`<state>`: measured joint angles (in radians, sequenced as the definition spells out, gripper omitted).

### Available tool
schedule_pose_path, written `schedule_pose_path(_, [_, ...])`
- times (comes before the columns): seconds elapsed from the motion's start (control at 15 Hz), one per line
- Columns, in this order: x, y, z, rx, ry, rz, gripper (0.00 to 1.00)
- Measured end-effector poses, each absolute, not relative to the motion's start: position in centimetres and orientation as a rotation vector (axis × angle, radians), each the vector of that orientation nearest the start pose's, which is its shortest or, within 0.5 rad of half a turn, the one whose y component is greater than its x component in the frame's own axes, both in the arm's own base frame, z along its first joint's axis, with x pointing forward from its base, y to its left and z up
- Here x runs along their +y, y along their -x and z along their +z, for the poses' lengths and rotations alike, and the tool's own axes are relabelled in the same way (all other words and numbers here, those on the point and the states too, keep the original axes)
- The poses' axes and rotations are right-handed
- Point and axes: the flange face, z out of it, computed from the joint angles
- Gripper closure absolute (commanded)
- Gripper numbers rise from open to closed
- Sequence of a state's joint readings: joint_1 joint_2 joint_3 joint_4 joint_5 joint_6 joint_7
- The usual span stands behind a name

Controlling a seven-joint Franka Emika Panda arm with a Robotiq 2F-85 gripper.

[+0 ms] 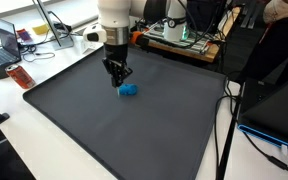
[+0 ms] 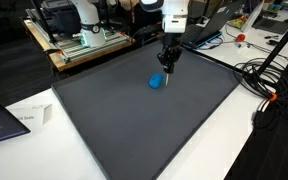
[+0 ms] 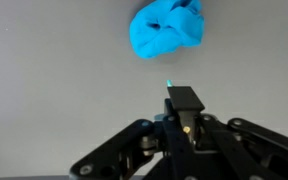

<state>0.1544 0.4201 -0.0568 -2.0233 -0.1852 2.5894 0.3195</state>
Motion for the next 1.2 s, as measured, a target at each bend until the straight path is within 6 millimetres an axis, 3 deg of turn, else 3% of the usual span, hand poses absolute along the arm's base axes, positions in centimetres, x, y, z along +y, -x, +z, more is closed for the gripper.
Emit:
schedule_pose_path(0.4, [6.4,-61.8,23.1,0.107,3.242,-0.229,0.97])
schedule_pose_path(1.2, [5.2,-62.5,23.3,0.180,3.220,-0.153,0.97])
